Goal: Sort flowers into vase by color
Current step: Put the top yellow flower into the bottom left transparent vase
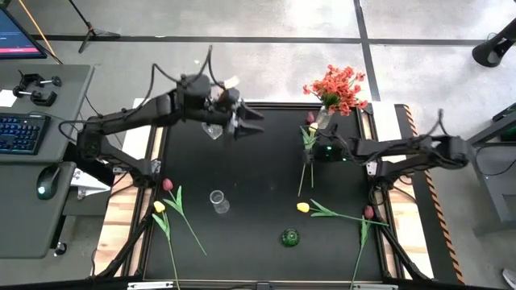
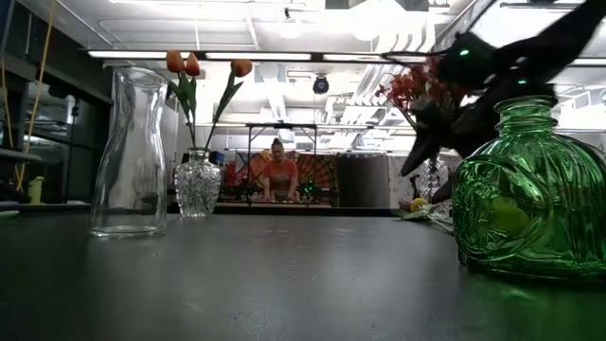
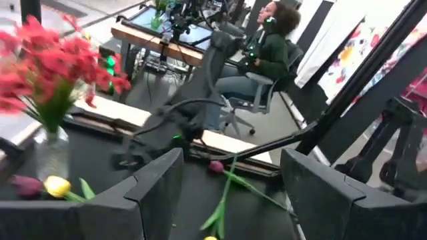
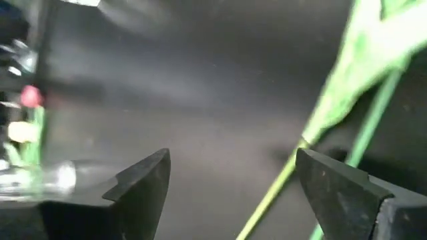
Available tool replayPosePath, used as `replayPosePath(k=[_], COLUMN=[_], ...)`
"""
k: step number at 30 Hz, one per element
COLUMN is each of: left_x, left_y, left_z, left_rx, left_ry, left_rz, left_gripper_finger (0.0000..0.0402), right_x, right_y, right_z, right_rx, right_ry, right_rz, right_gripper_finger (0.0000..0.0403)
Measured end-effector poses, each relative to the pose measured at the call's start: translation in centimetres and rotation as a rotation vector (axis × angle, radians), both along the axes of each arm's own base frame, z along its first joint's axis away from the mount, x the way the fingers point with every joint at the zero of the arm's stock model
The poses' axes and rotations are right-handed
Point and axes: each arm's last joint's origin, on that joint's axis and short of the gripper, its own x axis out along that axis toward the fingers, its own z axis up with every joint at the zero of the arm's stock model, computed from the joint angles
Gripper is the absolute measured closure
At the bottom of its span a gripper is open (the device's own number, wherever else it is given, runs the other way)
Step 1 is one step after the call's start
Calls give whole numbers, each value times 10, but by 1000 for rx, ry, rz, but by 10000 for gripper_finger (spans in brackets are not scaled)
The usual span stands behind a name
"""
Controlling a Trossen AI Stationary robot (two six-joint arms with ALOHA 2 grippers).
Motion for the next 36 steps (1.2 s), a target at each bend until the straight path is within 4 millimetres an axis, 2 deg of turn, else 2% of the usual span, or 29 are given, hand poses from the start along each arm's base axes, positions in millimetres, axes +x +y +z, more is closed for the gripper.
replayPosePath(k=[4,8,14,19,23,27,36], left_x=[5,-4,-41,-84,-110,-125,-131], left_y=[-26,-41,-50,-55,-60,-63,-64], left_z=[-1,8,34,48,53,57,55], left_rx=[-49,-61,-39,-24,-1,38,112], left_ry=[11,-20,-104,-112,-103,-114,-94], left_rz=[26,37,56,40,15,-11,-30], left_gripper_finger=[163,163,163,163,163,163,163], right_x=[21,37,51,53,54,56,67], right_y=[-7,-11,-12,-11,-11,-9,-13], right_z=[-6,-5,18,30,25,12,-10], right_rx=[-16,-16,-65,-51,6,55,69], right_ry=[153,265,335,379,372,427,430], right_rz=[40,89,95,-44,-148,-206,-299], right_gripper_finger=[94,94,94,94,94,94,96])
